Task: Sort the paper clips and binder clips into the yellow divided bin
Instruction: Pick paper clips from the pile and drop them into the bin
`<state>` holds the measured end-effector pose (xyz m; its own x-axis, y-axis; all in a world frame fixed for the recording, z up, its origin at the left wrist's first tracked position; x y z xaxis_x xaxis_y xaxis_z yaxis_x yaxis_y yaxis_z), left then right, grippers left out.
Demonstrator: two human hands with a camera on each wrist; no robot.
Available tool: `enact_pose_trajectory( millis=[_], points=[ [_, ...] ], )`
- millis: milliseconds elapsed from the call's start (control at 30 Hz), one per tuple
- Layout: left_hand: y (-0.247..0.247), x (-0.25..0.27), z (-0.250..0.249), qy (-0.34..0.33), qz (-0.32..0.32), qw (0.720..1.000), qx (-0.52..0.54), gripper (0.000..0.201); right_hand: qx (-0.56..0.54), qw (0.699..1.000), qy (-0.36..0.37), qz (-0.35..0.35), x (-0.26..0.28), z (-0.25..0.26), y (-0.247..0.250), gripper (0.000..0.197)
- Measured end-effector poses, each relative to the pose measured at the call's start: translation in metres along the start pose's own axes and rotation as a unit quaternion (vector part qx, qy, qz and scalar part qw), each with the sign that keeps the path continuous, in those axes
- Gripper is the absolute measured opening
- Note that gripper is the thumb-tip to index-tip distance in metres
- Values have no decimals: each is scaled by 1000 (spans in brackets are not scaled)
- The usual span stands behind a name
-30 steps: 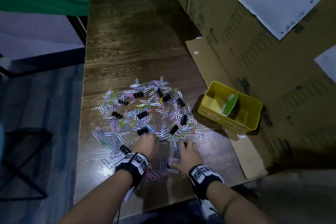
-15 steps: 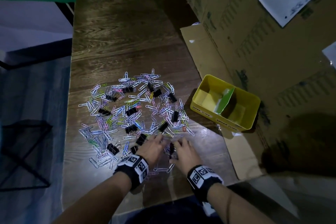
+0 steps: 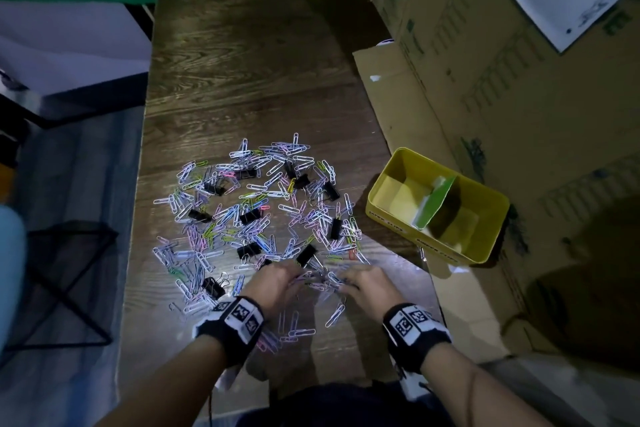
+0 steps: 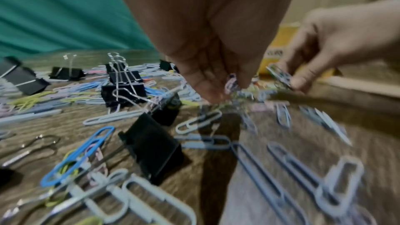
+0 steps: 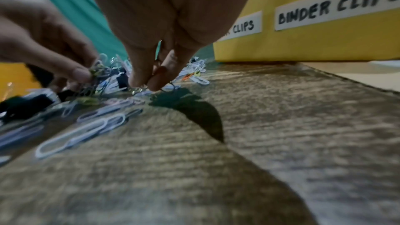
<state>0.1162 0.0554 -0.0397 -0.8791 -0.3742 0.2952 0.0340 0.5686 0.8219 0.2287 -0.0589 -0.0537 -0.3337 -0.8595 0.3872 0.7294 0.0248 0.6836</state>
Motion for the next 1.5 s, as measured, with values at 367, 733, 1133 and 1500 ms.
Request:
enact_pose_trajectory(
  millis=[367,733,1133,1500],
  points=[
    [79,-66,-51,15,114,933,340,18,-302,928,-16,-218,39,3,84,27],
    [67,-171,-154,-80,62,994,43,24,-360,841,-72,-397,38,-22,174,25],
    [67,-88,-43,41,21,998,33,22,28,977,-160,-135,-37,-34,163,31],
    [3,-60,2,67,108,990,-60,34,90,994,53,-32,-36,39,73,35]
  ],
)
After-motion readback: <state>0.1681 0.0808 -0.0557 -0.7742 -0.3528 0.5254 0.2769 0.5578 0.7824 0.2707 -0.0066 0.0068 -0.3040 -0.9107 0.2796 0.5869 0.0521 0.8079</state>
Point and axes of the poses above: each hand's wrist, its own x-axis away from the middle knuckle, its own y-axis out of the back of the hand, z = x × y, the point moved 8 cm from there along -x, towards the middle knuckle, and after that the axes turned 2 degrees about -z, right-handed, at the moved point
